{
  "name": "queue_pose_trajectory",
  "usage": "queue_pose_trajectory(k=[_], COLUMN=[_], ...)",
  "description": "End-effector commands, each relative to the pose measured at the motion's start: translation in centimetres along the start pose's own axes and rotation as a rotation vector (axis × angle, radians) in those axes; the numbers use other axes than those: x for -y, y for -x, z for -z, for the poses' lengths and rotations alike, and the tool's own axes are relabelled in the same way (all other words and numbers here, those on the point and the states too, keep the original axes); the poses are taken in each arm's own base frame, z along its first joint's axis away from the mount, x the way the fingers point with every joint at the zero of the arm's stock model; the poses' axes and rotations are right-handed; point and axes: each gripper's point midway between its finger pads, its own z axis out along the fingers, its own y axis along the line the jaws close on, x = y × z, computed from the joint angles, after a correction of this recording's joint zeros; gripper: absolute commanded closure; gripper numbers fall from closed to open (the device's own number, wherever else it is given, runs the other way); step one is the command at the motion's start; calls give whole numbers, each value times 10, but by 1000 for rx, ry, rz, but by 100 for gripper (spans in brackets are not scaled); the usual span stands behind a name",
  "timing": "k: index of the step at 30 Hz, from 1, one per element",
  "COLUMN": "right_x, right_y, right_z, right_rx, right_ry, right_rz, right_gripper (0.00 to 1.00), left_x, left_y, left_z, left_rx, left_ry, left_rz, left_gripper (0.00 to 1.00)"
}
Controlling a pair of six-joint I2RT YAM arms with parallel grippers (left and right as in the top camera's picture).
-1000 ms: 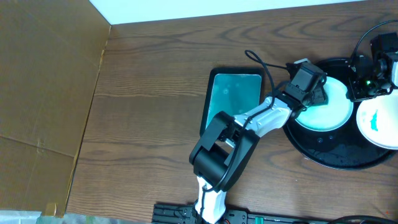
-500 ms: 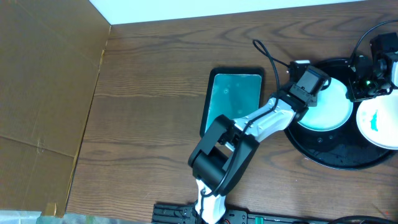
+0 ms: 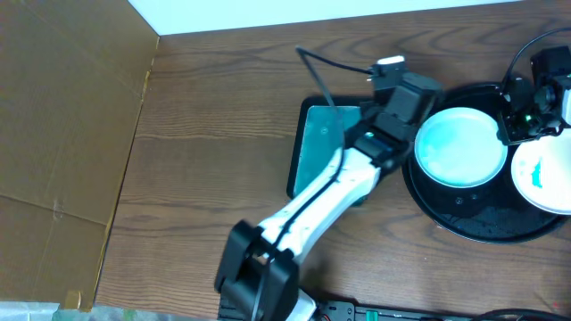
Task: Clean dirty plates on tray and stack at the side
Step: 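Lift the plate with the right gripper and stack it at the side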
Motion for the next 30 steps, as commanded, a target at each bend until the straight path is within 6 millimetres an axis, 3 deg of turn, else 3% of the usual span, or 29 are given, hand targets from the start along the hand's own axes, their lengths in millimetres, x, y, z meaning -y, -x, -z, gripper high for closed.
queue_pose_trajectory(k=[1,9,14,20,30], right_x=[-10,-30,-57,-82,-119], right_y=[29,66,76,78,77], right_z=[48,152,196,217,245], right_rx=[142,369,434,354,268], right_ry=[-94,-551,-795,-1058,-1321], right_rz=[109,386,555,805,999], right_gripper=[99,99,99,99,99], left_x=[-37,-118,-151,-172,-173], left_y=[9,-5,-5,-11,-15], left_z=[2,-11,-15,-14,-13], left_rx=[-2,-127,-153,-176,-194], left_ry=[90,278,345,396,399], left_rz=[16,67,107,184,179], left_gripper=[93,93,93,92,93])
